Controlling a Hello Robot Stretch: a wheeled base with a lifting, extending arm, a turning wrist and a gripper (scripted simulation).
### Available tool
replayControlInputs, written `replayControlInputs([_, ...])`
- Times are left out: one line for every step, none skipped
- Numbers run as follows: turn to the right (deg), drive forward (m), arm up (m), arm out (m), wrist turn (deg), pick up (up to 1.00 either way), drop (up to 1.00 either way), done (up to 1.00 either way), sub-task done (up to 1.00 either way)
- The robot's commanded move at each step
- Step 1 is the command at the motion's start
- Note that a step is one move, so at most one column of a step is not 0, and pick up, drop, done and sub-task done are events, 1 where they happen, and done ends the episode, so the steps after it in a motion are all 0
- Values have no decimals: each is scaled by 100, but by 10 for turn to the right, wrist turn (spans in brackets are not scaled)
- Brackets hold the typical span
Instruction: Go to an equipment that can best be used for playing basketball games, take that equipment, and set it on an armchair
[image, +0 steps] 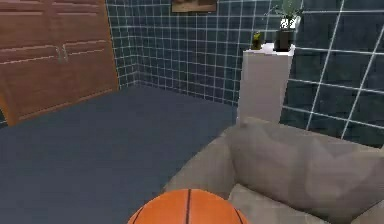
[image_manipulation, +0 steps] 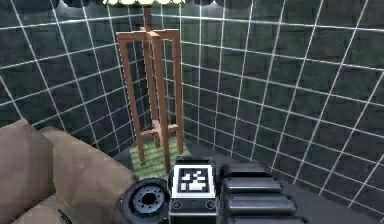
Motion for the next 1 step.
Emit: replayControlInputs([-450, 0, 0, 0, 0, 0, 0, 0, 0])
